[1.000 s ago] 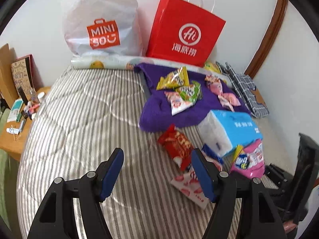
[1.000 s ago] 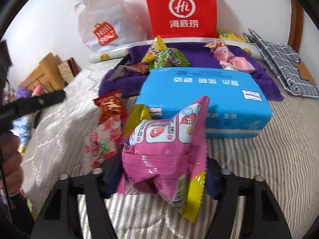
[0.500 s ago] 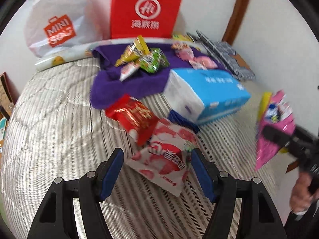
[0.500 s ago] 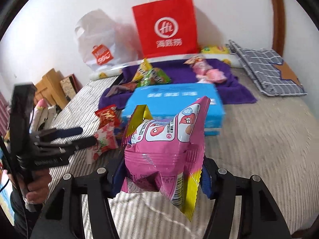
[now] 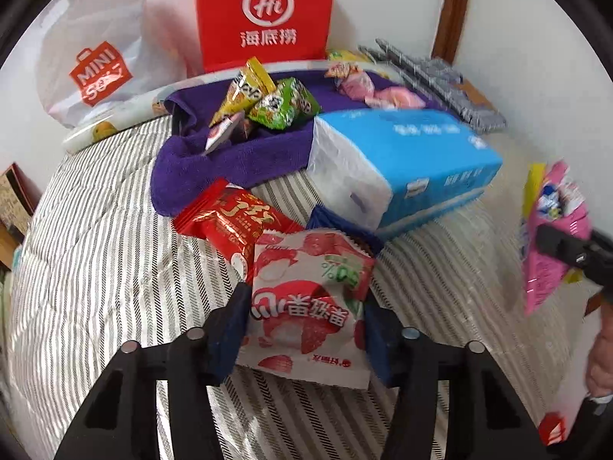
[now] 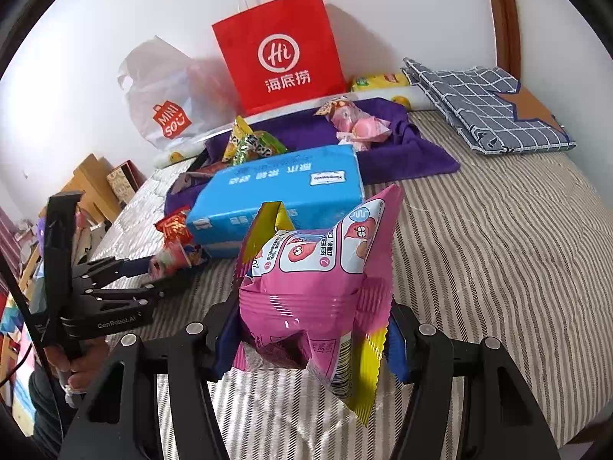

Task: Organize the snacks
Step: 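Carry the large pink bag and strawberry bag with both tools over the purple towel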

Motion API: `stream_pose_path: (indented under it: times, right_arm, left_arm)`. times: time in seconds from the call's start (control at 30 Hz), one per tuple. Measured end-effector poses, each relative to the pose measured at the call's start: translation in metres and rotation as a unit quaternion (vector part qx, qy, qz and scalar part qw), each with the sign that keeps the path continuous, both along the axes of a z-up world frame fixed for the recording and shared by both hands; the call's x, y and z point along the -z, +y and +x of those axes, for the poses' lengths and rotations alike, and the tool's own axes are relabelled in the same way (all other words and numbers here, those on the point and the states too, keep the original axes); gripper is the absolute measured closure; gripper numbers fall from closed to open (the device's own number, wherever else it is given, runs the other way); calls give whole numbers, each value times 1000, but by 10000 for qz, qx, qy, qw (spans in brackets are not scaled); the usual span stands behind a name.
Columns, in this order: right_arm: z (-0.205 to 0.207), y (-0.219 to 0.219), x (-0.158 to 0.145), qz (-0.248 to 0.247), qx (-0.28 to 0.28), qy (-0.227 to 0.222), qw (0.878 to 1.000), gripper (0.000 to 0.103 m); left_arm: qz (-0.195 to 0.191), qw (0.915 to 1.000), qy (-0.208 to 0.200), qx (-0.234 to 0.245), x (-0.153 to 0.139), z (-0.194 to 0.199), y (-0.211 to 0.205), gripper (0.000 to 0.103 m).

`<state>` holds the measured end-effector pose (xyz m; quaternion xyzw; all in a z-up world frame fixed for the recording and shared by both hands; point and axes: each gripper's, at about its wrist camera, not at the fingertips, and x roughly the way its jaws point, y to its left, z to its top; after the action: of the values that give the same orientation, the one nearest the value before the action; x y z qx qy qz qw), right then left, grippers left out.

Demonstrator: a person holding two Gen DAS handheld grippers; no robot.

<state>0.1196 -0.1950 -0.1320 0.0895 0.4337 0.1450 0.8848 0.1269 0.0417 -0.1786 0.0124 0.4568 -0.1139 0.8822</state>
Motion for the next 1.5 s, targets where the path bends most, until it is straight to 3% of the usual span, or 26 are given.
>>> stream_pose_path:
  times: [0.2,0.47,0.6,0.8,1.23,1.5]
  right_arm:
    - [6,-5,14,40,-141,-24,9999,42]
    - [22,-18,23,39,-96,-4,9999,42]
    - [27,-22,26,198,-74,63,9998,42]
    - [26,-20,26,219,-115,36,9997,42]
    - [21,-22,24,293,-204,85,9993,42]
    - [9,-19,12,118,-266,17,9996,43]
  left_arm:
    - [-379,9991,-30,-196,0,-2,10,53]
    - [-149,9996,21,-226,2,1,2,51]
    - [-407,9988,31,-275,1,2,9,51]
    - [-798,9960,34,-398,2,0,18,53]
    - [-1027,9924,-6,-681,-2,-6,33,54]
    - [-1071,9923,-185,-594,-19,-25,29,54]
